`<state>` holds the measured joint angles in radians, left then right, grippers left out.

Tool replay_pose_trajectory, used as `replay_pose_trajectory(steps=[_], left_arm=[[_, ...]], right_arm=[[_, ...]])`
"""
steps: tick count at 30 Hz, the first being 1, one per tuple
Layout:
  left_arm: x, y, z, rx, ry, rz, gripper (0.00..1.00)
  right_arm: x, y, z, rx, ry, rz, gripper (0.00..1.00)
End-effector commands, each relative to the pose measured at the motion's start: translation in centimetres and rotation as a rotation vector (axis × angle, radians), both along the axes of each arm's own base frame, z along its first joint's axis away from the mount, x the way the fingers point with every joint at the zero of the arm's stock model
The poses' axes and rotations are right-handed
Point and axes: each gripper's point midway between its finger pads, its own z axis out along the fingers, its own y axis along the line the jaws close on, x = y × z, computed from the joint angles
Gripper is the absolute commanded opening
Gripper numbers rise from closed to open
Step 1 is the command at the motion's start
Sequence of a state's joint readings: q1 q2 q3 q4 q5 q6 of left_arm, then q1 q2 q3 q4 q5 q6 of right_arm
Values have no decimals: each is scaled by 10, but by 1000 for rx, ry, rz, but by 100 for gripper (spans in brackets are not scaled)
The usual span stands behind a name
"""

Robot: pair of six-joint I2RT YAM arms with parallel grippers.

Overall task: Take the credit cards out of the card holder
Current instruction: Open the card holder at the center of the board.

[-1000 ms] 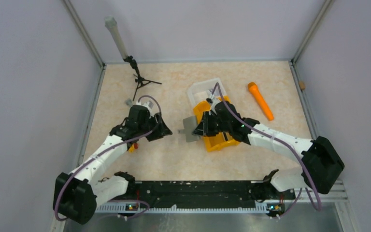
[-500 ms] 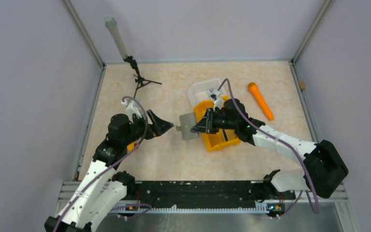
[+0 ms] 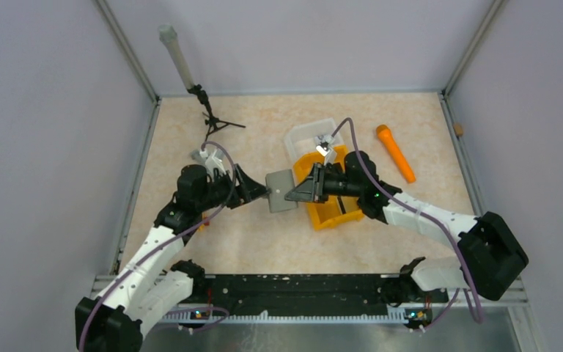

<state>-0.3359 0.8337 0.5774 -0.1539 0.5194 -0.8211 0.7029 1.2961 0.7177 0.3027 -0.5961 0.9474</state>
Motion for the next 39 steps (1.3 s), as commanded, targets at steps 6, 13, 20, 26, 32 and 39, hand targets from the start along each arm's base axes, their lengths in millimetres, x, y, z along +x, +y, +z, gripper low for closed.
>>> replay_pose_trajectory(steps=[6,13,20,26,32,39], left_arm=[[4,1,15,-36,-67,21,33],[3,3,11,-19,-42,27,0],[-4,8,-8,39,3,15,0],[-15,3,-48,33,65,-43,0],[-30,4,-92,84,161,-97,0],[-27,18,-82,169,121,-46,0]], right_arm=[[0,5,21,107,-39,25,0],[3,8,13,100,-22,32,0],[13,12,-58,-82,44,0,42],[8,24,-103,-307,21,4,59],[-2,39,-124,-439,-40,19,64],[-4,41,-128,-519,-76,-8,64]])
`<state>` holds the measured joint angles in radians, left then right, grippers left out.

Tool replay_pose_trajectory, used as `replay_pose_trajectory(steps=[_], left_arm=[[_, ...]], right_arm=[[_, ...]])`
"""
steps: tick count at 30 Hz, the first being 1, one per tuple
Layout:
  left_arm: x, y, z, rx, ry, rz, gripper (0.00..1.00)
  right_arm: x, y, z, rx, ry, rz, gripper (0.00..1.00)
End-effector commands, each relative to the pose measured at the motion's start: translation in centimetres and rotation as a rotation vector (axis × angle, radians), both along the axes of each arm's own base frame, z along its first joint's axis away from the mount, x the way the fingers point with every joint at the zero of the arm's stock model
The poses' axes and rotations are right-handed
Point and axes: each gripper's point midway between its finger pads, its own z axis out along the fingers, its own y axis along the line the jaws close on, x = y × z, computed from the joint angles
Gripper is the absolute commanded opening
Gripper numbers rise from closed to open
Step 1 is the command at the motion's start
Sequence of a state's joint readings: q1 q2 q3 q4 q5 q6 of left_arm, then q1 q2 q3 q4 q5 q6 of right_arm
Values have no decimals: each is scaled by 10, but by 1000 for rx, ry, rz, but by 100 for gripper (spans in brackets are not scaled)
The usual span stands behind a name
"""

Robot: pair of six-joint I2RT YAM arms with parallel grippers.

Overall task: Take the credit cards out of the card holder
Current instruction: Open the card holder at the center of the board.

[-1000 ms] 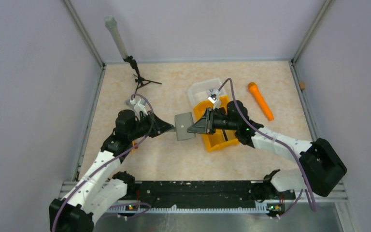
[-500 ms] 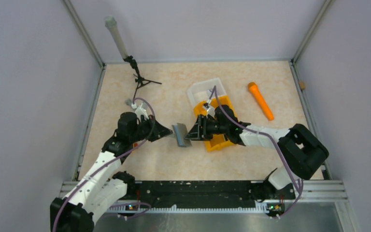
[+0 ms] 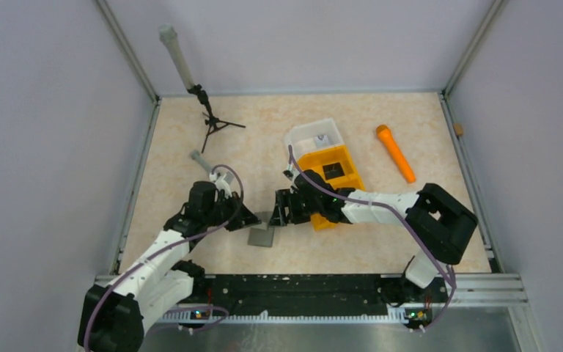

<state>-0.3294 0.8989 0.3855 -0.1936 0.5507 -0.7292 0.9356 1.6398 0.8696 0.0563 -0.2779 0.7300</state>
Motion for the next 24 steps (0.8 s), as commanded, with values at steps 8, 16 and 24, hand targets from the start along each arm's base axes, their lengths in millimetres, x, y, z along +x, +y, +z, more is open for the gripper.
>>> replay_pose_trajectory(steps=[8,16,24], left_arm=[[15,5,50,48,-117,-6,0],[18,-6,96,-32,-157,-35,0],[13,-23,93,-146,-91,-81,0]], right_arm=[[15,-15,23,-1,-147,-100,63],[11,-17,27,22,-149,-92,62],[10,-20,23,-5,-150,-90,59]])
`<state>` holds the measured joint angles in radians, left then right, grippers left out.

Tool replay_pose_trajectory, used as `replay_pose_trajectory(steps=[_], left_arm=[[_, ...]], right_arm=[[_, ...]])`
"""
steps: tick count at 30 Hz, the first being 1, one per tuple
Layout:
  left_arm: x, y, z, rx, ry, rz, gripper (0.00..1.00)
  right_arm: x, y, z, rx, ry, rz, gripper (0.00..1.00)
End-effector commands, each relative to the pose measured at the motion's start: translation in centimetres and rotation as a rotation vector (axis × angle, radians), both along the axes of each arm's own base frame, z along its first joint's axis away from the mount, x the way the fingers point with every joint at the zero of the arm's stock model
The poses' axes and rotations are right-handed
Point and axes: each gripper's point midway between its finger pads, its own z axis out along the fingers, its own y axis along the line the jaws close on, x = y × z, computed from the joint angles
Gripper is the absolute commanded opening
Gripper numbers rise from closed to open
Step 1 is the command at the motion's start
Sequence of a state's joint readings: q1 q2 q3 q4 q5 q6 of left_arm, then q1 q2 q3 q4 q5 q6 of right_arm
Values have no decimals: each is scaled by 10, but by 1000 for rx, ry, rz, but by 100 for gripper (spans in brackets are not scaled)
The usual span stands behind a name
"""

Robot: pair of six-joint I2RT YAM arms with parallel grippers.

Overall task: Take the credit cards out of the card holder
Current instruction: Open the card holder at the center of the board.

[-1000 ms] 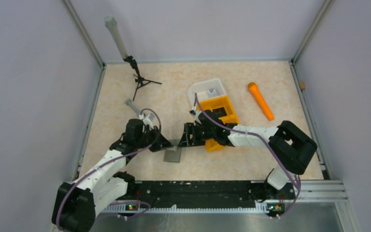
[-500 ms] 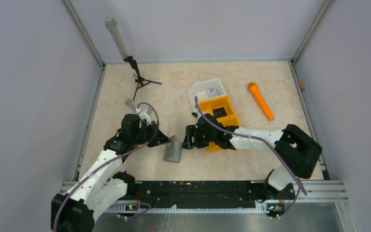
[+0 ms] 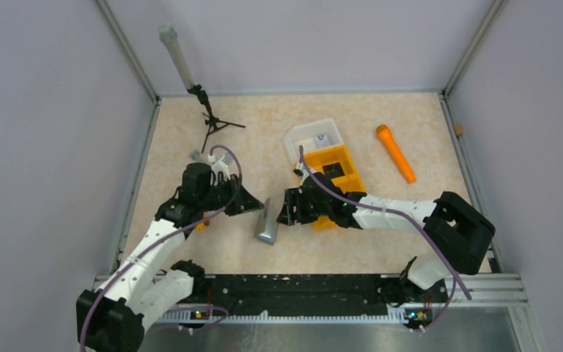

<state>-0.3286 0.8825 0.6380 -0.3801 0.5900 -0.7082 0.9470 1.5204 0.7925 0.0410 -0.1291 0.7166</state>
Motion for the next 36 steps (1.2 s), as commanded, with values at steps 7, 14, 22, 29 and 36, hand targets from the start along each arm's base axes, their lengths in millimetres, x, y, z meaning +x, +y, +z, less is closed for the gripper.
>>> replay_pose_trajectory(steps=[7,14,22,29,36], left_arm=[[2,-21,15,-147,7,-61,0],[17,11,-19,127,18,43,0],[35,42,-69,393,142,114,0],[43,81,-72,576,146,277,5],[46,101,-76,677,150,352,6]], right_arm=[[5,10,22,49,-61,25,56],[2,46,29,63,-78,102,47],[18,75,29,61,-89,107,46],[22,81,27,50,-92,111,44],[19,58,46,38,-120,66,58]])
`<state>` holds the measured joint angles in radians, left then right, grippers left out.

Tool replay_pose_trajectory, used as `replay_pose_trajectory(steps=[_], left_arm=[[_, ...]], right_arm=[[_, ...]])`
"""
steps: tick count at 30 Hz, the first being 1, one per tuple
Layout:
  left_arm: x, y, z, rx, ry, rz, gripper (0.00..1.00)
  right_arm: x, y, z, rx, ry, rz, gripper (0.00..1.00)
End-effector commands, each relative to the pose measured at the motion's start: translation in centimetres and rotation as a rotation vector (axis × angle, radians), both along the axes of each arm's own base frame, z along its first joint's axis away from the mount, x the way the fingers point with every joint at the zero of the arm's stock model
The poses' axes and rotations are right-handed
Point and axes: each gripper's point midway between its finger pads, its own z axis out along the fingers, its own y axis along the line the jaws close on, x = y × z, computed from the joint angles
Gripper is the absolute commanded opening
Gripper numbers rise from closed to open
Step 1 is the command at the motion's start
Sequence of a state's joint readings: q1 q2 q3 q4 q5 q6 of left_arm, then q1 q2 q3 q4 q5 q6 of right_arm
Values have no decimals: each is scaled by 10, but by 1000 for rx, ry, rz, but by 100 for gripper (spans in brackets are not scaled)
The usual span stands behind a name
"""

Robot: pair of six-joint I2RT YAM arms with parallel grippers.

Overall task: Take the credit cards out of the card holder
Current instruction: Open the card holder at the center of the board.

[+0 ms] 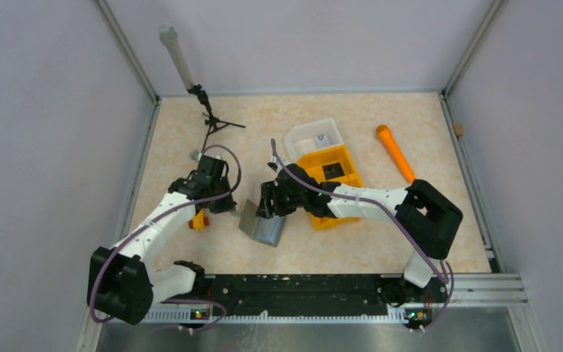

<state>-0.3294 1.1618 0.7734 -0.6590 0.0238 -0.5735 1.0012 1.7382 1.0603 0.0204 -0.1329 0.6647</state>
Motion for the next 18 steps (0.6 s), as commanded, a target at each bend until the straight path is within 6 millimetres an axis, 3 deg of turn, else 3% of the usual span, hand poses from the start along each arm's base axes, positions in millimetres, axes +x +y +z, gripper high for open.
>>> replay_pose_trajectory(steps=[1,4,9,18], left_arm=[[10,16,7,98,-30,53,6],[10,15,0,115,-3,49,5],[8,16,-9,157,11,51,6],[-7,8,-30,269,75,7,5]], right_arm=[[-2,-15,32,17,-60,-28,56],[-11,-33,29,3,-47,-46,52],[-25,-51,5,-31,3,-57,51],[-35,-29,-10,69,102,-32,60]])
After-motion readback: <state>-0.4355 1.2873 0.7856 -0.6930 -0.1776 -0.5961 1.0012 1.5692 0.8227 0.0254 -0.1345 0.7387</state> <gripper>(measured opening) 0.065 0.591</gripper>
